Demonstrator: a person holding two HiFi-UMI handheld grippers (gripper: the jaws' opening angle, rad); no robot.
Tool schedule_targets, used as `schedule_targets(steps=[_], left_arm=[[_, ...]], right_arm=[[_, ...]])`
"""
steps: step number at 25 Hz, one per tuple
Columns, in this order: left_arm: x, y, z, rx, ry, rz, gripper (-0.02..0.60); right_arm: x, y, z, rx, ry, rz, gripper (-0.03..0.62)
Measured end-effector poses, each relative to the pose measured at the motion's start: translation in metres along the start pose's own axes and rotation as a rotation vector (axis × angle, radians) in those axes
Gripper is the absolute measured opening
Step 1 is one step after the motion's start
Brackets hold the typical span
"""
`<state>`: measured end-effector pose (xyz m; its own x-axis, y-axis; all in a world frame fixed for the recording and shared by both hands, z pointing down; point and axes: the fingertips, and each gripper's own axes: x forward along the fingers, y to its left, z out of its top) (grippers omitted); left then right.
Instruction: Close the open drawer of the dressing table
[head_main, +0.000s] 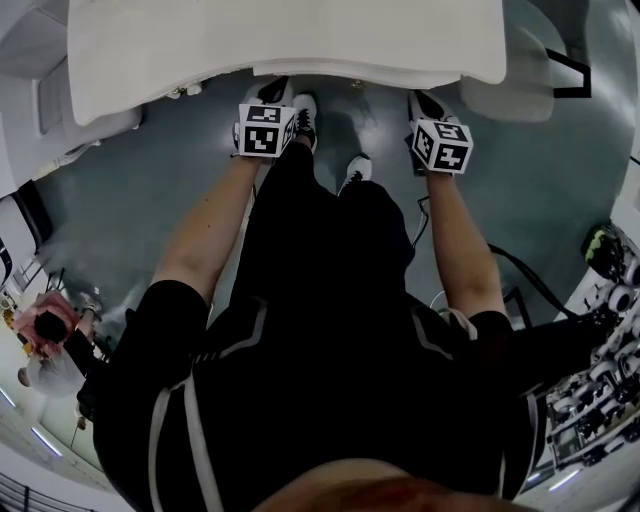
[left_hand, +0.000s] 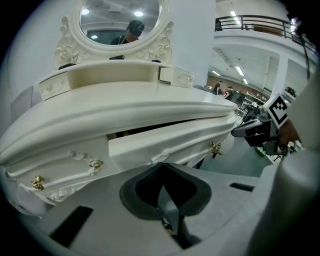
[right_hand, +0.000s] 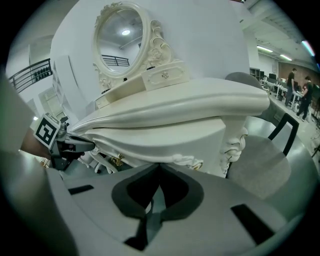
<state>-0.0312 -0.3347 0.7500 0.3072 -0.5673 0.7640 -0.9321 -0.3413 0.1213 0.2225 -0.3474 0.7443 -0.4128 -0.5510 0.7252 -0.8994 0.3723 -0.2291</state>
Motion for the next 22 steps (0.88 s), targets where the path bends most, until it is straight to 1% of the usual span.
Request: schedule_targets(steps=[4, 6, 10, 13, 16, 18, 20, 22], left_arm=[[0.005, 0.003, 0.004, -0.038, -0.007, 0.002, 0.005], [0.009, 0.004, 0.006, -0.033, -0.012, 0.000, 0.005], [0.022, 0.006, 0.011, -0.008, -0.020, -0.006, 0.005], [0.027, 0.007, 0.017, -0.013, -0.026, -0.008, 0.005], [0.030, 0.013, 0.023, -0.053, -0.044, -0.001, 0.005], [0.029, 0.016, 0.023, -0.086, -0.060, 0.004, 0.005], [0.029, 0.016, 0.017, -0.079, -0.060, 0.007, 0.005], [0.034, 0.018, 0.013, -0.037, -0.053, 0.006, 0.005]], right_arm=[[0.004, -0.004, 0.003, 0.032, -0.025, 0.016, 0.005], [0.007, -0.006, 0.006, 0.041, -0.036, 0.016, 0.005], [0.015, -0.009, 0.015, 0.020, -0.034, 0.008, 0.005], [0.018, -0.011, 0.019, 0.021, -0.036, 0.002, 0.005], [0.023, -0.012, 0.027, 0.039, -0.050, 0.002, 0.005], [0.025, -0.010, 0.027, 0.079, -0.062, 0.008, 0.005], [0.025, -0.010, 0.024, 0.099, -0.069, 0.004, 0.006], [0.028, -0.013, 0.029, 0.074, -0.083, -0.007, 0.006]])
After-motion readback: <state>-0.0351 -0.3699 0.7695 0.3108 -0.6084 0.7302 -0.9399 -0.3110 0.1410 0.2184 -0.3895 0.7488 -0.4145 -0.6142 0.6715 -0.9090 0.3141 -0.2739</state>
